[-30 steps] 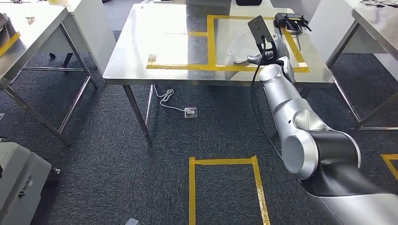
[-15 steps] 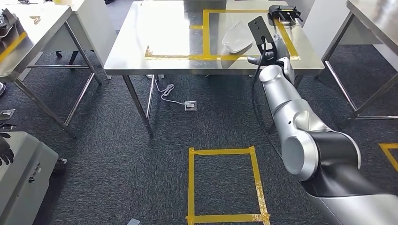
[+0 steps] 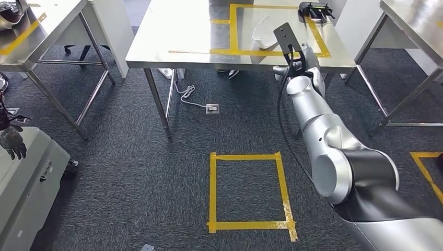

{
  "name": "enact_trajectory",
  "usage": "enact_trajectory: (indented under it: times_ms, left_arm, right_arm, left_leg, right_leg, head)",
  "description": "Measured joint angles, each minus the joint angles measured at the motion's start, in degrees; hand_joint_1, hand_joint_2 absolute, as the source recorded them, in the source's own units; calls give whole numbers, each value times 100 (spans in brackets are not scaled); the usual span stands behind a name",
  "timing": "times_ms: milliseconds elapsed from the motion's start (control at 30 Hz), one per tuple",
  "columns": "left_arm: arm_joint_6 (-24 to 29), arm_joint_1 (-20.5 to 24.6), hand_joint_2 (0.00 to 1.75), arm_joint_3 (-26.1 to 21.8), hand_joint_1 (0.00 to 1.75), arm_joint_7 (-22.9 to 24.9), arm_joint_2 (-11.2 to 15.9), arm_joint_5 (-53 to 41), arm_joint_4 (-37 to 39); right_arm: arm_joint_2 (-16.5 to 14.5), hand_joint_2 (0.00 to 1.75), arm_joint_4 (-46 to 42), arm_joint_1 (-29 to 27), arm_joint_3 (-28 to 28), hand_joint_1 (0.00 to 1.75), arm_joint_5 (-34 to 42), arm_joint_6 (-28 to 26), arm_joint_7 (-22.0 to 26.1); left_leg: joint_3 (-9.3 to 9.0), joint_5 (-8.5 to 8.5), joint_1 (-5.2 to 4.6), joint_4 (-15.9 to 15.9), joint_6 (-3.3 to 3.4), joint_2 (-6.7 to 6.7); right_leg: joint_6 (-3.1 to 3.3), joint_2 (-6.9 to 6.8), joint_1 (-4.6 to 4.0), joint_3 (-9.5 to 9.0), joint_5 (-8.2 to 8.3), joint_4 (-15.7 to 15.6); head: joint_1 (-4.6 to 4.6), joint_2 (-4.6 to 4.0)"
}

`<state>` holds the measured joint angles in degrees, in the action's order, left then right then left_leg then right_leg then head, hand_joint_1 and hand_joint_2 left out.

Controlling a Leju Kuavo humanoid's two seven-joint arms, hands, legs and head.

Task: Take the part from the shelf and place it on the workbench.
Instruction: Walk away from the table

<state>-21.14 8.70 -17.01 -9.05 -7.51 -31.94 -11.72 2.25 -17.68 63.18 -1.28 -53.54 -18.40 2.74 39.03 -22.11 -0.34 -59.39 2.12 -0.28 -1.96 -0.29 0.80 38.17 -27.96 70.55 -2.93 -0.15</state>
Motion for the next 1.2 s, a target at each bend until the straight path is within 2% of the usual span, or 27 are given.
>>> enact_trajectory:
  times_ms: [67,100,133,200,233,267,333,367,400,433,467,500,567,600,633,700,733,767,833,867,900,933,967,1033,1100,1133,1200]
  left_arm:
    - [1,1,0,1,0,-2,-4,-3,-2]
    - [1,2,0,1,0,-5,-5,-4,-2]
    - [2,2,0,1,0,-8,-8,-4,-2]
    - [2,-6,0,1,0,-12,-7,-4,0]
    - [2,-14,0,1,0,-13,-7,-4,1]
    - [2,-22,0,1,0,-13,-4,-5,3]
    - [2,-29,0,1,0,-14,-2,-5,4]
    - [2,-31,0,1,0,-15,-1,-4,4]
    - [2,-32,0,1,0,-16,2,-4,4]
    - [2,-33,0,1,0,-17,5,-4,5]
    - [2,-33,0,1,0,-17,8,-4,4]
    - [2,-32,0,1,0,-17,11,-4,2]
    - [2,-27,0,1,0,-20,14,-5,-8]
    - [2,-27,0,1,0,-24,14,-4,-13]
    - [2,-30,0,1,0,-28,15,-4,-16]
    - [5,-42,0,0,0,-39,18,-4,-16]
    - [9,-47,0,-1,0,-51,20,-3,-16]
    - [13,-52,0,-1,0,-64,20,-3,-17]
    - [17,-62,0,-2,0,-86,17,1,-17]
    - [17,-68,0,-2,0,-89,16,3,-16]
    - [17,-75,0,-2,0,-89,15,7,-15]
    - [17,-83,0,-2,0,-89,16,11,-14]
    - [17,-92,0,-2,0,-89,16,16,-13]
    - [17,-104,0,-2,0,-89,15,22,-11]
    - [17,-109,0,-3,0,-88,15,22,-12]
    - [17,-113,0,-4,0,-87,16,22,-12]
    - [17,-135,0,-4,0,-86,22,22,-11]
  right_arm:
    - [-5,175,-2,12,-1,0,-2,0,2]
    - [-9,175,-3,21,-1,0,-3,-1,7]
    - [-12,175,-4,28,-2,0,-3,0,11]
    - [-19,175,-1,30,-3,0,1,8,23]
    - [-25,175,2,25,-3,0,4,14,28]
    - [-31,175,4,16,-4,0,9,20,37]
    - [-37,175,4,-1,-5,0,14,25,48]
    - [-37,175,5,-17,-7,0,16,27,47]
    - [-37,175,6,-39,-8,0,20,31,40]
    - [-36,175,7,-68,-11,0,30,35,33]
    - [-36,175,8,-102,-19,0,42,38,25]
    - [-34,175,9,-132,-28,0,55,37,21]
    - [-27,175,6,-184,-46,0,81,25,25]
    - [-21,175,6,-210,-56,0,95,17,33]
    - [-18,175,8,-246,-72,0,111,10,44]
    - [-8,175,19,-358,-112,0,151,3,62]
    - [1,175,25,-431,-130,0,172,1,73]
    - [11,175,29,-504,-145,0,193,-4,85]
    - [24,175,39,-631,-183,0,225,-18,121]
    - [25,175,45,-695,-204,0,238,-27,137]
    - [26,175,51,-769,-224,0,251,-35,149]
    - [27,175,56,-853,-243,0,268,-44,159]
    - [28,175,57,-936,-260,0,284,-55,169]
    - [28,175,57,-1068,-299,0,305,-93,187]
    - [31,175,57,-1176,-336,0,326,-148,203]
    - [35,175,58,-1239,-361,0,344,-173,213]
    - [44,175,60,-1392,-413,0,384,-208,231]
  left_leg:
    - [108,122,-8,-5,-55,-3]
    - [129,181,-8,4,-88,-4]
    - [139,241,-6,27,-124,-5]
    - [163,287,1,52,-193,-6]
    - [211,172,5,-21,-223,-8]
    - [283,-62,11,-210,-255,-8]
    - [448,-661,40,-878,-310,-6]
    - [496,-847,54,-1242,-336,-4]
    - [486,-886,66,-1497,-356,-3]
    - [403,-811,75,-1605,-369,-3]
    - [223,-670,83,-1512,-372,-2]
    - [-50,-587,90,-1235,-369,-2]
    - [-634,-705,70,-490,-327,-12]
    - [-796,-810,51,-220,-288,-22]
    - [-851,-861,24,-76,-238,-30]
    - [-785,-758,14,-3,-125,-24]
    - [-752,-686,20,26,-73,-18]
    - [-708,-608,34,54,-31,-10]
    - [-585,-480,40,75,10,-4]
    - [-516,-425,37,73,15,2]
    - [-451,-378,33,68,14,4]
    - [-392,-336,32,60,9,5]
    - [-343,-300,32,52,0,6]
    - [-271,-246,28,31,-36,5]
    - [-239,-201,18,22,-97,4]
    - [-231,-192,9,21,-116,3]
    - [-230,-190,0,34,-40,5]
  right_leg:
    - [59,4,-37,-563,-79,-769]
    - [91,8,-57,-703,-161,-1009]
    - [124,12,-77,-737,-185,-1117]
    - [205,0,-66,-670,-71,-1155]
    - [253,-12,-51,-628,5,-1177]
    - [290,-23,-32,-568,90,-1199]
    - [328,-28,-21,-404,246,-1206]
    - [326,-28,-20,-306,324,-1204]
    - [319,-28,-20,-205,401,-1200]
    - [307,-29,-20,-102,478,-1195]
    - [289,-30,-19,-1,553,-1188]
    - [266,-31,-18,92,626,-1173]
    - [200,-34,-22,229,751,-1151]
    - [162,-40,-19,255,807,-1153]
    - [119,-45,-11,262,862,-1176]
    - [39,-43,14,268,939,-1235]
    - [5,-33,23,305,854,-1195]
    - [-23,-23,25,368,663,-1056]
    - [-62,-9,23,553,89,-424]
    - [-75,-6,22,636,-109,-42]
    - [-80,-4,20,672,-187,252]
    - [-77,-3,19,618,-148,371]
    - [-69,-3,20,452,-39,264]
    - [-35,-3,13,-145,86,-482]
    - [36,3,-19,-533,40,-1073]
    - [68,8,-29,-575,4,-1173]
    - [104,13,-35,-563,26,-1217]
  head:
    - [1,0]
    - [-6,0]
    - [-14,0]
    - [-30,0]
    - [-25,0]
    - [-16,0]
    - [0,0]
    - [2,0]
    - [2,0]
    - [2,0]
    - [2,0]
    - [1,0]
    - [-4,0]
    - [-8,0]
    - [-12,0]
    - [-6,0]
    - [-6,0]
    - [-10,0]
    - [-25,0]
    - [-27,0]
    - [-27,0]
    - [-28,0]
    - [-27,0]
    - [-27,0]
    - [-26,0]
    - [-27,0]
    - [-29,0]
